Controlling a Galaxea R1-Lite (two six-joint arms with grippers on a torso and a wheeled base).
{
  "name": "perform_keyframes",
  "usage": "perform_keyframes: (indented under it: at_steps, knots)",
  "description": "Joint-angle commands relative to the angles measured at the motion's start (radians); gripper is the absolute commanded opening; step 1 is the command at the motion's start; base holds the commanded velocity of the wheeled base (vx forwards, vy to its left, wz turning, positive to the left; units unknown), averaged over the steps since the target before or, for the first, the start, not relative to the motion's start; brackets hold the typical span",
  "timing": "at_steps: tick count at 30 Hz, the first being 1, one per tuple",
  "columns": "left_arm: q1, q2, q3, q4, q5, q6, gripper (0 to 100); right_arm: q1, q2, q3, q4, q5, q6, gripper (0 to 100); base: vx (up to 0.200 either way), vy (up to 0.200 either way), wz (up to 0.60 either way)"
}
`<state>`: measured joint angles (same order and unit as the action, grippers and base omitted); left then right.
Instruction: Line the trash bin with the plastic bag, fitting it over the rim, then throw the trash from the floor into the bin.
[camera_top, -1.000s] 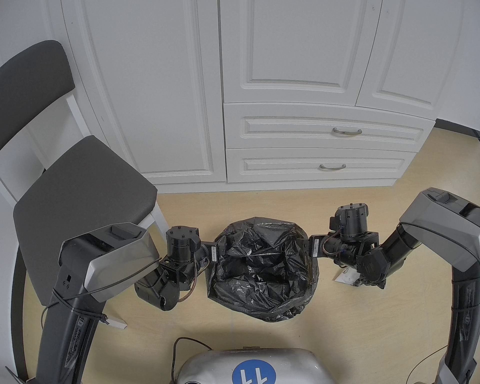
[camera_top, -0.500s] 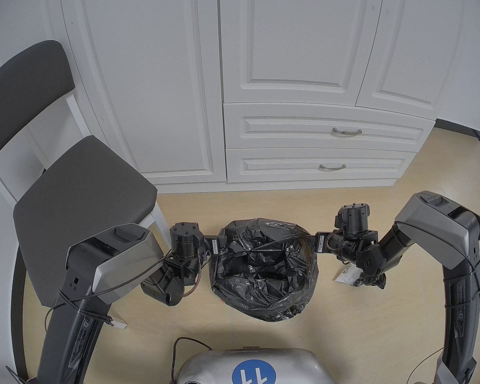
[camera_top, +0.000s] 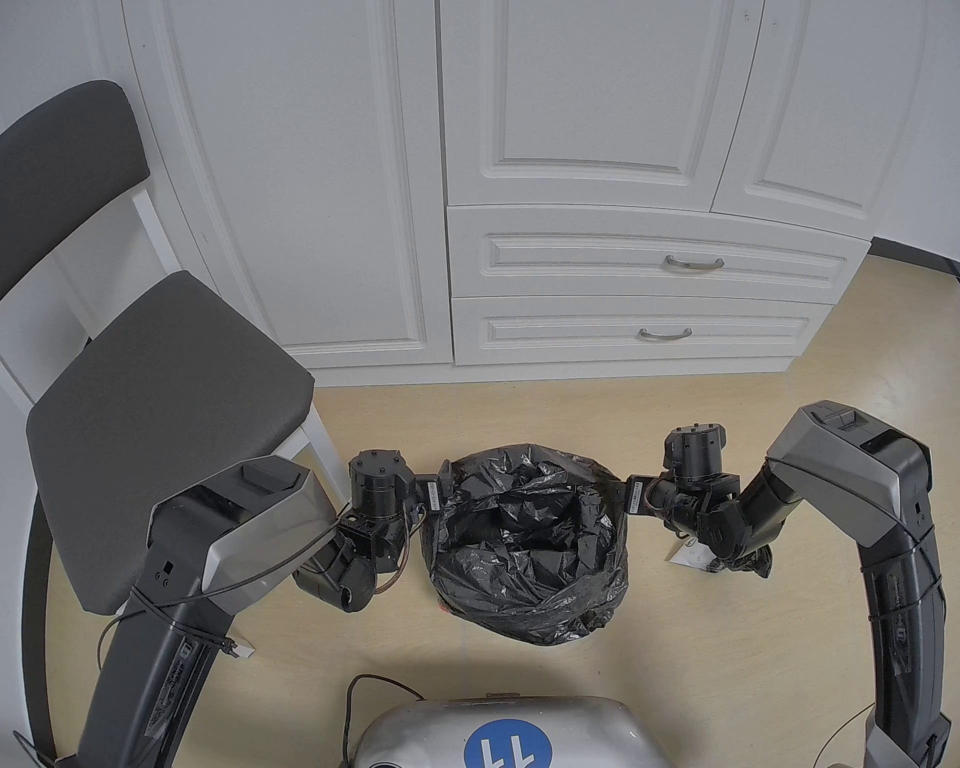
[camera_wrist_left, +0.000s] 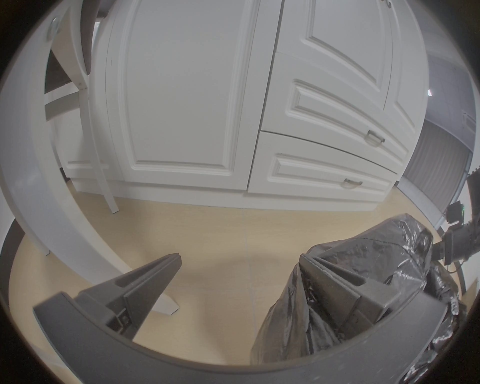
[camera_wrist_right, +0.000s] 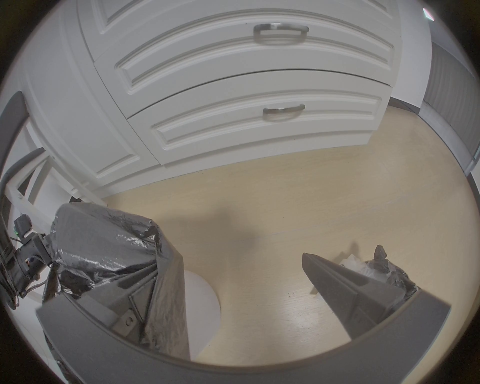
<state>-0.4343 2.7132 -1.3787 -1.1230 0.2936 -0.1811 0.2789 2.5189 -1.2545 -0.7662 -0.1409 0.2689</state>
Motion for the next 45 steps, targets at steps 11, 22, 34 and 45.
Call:
perform_keyframes:
  at_steps: [11, 22, 34, 45]
  knots:
    - [0.002, -0.047, 0.069, 0.069, 0.032, 0.008, 100, 0.000, 0.038, -0.010, 0.059, -0.002, 0.000, 100, 0.000, 0.000, 0.00]
    - [-0.015, -0.199, 0.219, 0.052, 0.029, 0.046, 100, 0.016, -0.216, 0.141, 0.071, -0.003, -0.020, 100, 0.000, 0.000, 0.00]
    - [-0.050, -0.243, 0.300, 0.038, 0.032, 0.060, 100, 0.121, -0.359, 0.326, 0.073, -0.003, -0.131, 100, 0.000, 0.000, 0.00]
    - [-0.073, -0.237, 0.354, -0.043, 0.033, 0.089, 100, 0.046, -0.304, 0.397, 0.122, 0.026, -0.384, 100, 0.000, 0.000, 0.00]
